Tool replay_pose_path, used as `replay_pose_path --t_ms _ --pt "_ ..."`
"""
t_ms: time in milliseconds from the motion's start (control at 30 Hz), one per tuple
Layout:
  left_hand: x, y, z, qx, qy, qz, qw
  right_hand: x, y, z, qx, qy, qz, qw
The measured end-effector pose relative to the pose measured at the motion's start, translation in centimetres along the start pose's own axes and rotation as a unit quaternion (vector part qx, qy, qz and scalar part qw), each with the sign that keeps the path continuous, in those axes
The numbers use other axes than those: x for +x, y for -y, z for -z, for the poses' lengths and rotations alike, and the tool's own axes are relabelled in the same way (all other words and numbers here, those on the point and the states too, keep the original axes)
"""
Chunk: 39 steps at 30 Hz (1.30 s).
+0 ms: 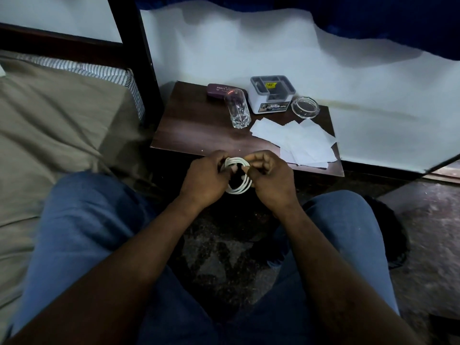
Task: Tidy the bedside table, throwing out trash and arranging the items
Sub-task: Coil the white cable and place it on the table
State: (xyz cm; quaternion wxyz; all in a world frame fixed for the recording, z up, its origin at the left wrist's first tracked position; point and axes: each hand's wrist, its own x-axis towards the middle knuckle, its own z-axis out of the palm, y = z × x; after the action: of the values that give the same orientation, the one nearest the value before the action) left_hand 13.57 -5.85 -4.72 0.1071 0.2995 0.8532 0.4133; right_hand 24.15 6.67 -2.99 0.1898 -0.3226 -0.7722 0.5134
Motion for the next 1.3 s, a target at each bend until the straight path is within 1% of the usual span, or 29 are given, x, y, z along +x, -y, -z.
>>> replay_pose_path --t_ms 67,100,167,233,367,567,667,867,933,1033,1167,1300 --pt "0.3 0.0 0.3 -0.097 0.013 0.041 0.994 0.3 0.0 0.1 0.02 -0.012 0.005 1.0" --pt "0.5 0.0 0.4 -0.162 0.02 0.067 0.984 0.6 0.0 0.1 0.034 -0.016 0.005 0.999" --pt "0.9 0.0 0.9 -0.291 0.033 0.109 0.95 1.0 0.1 0.0 0.068 -0.024 0.0 0.997" --pt "1.3 0.2 1.3 -0.353 0.047 0.127 0.926 1.4 0.4 -0.2 0.114 -0.031 -0.012 0.993" --pt "2.1 0.6 2.0 -0.362 0.044 0.139 0.921 2.6 0.8 -0.7 0.177 -0.021 -0.027 0.984" --pt "4.4 1.3 2.7 -0.4 0.034 0.173 0.899 5.6 1.6 -1.7 0.177 0.005 -0.028 0.984" --pt "6.1 1.5 3.1 -0.385 0.036 0.181 0.904 7.3 2.0 -2.2 0.167 0.021 -0.022 0.986" --pt "10.7 1.9 4.2 -0.355 0.064 0.183 0.914 11.8 2.8 -3.4 0.149 0.034 -0.004 0.988" --pt "12.6 2.3 4.5 -0.357 0.064 0.191 0.912 13.7 2.8 -3.9 0.148 0.043 -0.004 0.988" --pt "15.4 3.4 4.5 -0.39 0.043 0.224 0.892 16.2 2.4 -4.6 0.12 0.07 -0.023 0.99" --pt "19.3 5.4 3.1 -0.423 0.002 0.288 0.859 18.5 1.2 -6.0 0.106 0.094 -0.078 0.987" --pt "23.6 7.3 1.8 -0.45 -0.042 0.33 0.829 19.4 0.5 -7.0 0.081 0.108 -0.085 0.987"
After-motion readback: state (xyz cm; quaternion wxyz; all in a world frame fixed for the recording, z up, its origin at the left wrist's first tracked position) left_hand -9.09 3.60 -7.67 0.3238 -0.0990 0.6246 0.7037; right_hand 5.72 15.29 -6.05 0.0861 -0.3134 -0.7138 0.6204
